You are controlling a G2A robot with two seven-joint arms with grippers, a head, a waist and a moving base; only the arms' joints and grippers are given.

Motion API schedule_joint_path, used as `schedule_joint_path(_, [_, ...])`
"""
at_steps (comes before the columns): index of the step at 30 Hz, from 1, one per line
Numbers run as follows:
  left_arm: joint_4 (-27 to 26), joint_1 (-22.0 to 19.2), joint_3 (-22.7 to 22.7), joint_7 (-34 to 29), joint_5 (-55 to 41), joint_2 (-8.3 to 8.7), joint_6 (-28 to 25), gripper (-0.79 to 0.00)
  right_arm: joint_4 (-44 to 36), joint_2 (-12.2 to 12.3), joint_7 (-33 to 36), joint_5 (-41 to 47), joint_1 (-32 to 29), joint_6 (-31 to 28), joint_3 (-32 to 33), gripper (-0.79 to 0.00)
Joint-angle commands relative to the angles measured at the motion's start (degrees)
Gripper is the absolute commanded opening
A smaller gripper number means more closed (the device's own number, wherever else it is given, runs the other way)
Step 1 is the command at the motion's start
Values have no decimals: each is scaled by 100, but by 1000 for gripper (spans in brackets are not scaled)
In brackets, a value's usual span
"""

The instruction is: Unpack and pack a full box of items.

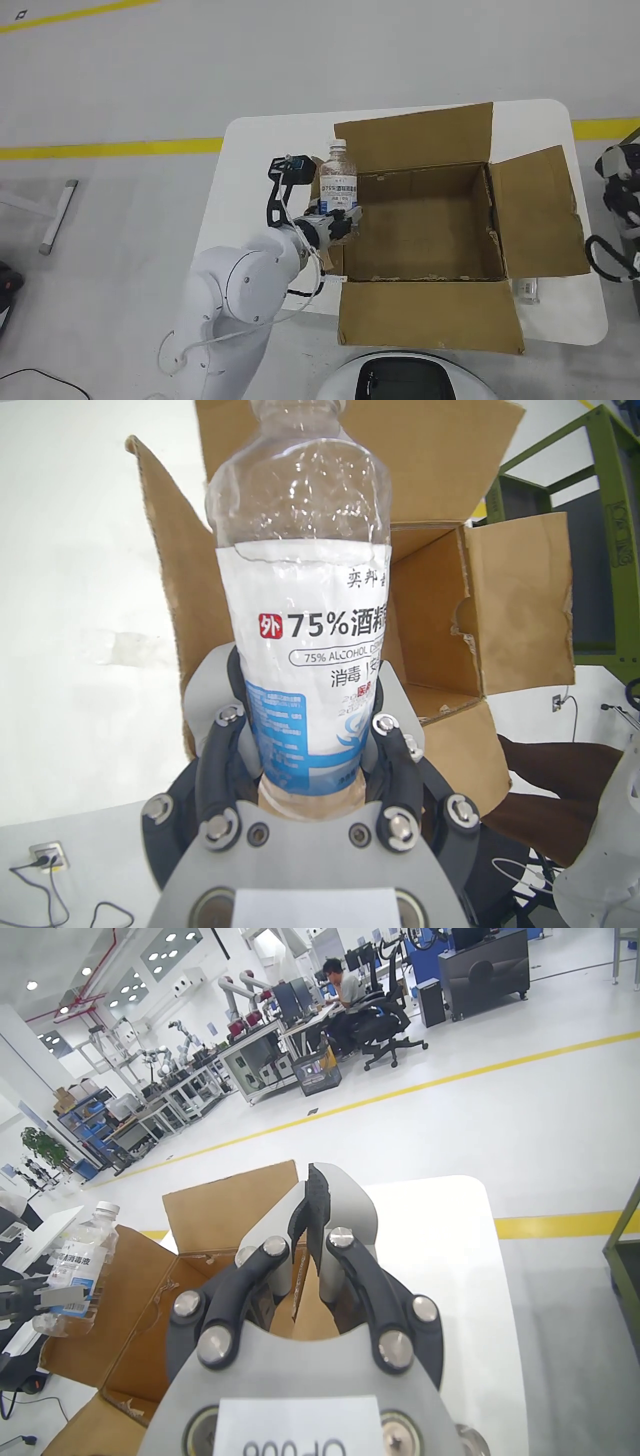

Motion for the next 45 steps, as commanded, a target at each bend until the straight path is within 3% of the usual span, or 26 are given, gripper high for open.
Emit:
schedule_joint_path(1, [38, 38, -68, 0, 58, 9, 50, -785, 1, 1, -6, -42, 8, 4, -43, -785])
schedule_joint_path(9, [121, 57, -26, 113, -43, -13, 164, -785, 35, 5, -6, -109, 66, 36, -114, -785])
schedule_joint_path(15, [249, -657, 724, 272, -972, -205, 322, -785, 56, 11, -9, -76, 112, 53, -5, -785])
schedule_joint_path(20, [779, -1303, 1430, 452, -1330, -373, 503, -785, 83, 13, -32, -3, 96, 57, 161, -785])
schedule_joint_path(24, [1216, -1557, 1810, 594, -1504, -473, 645, -785, 92, 9, -67, 83, 28, 46, 310, -785])
schedule_joint_path(32, [2106, -1588, 2155, 749, -1552, -542, 800, -785, 95, 2, -112, 213, -83, -14, 447, -785])
schedule_joint_path(45, [2106, -1588, 2155, 749, -1552, -542, 800, -785, 116, 8, -78, 193, -79, -89, 391, -785])
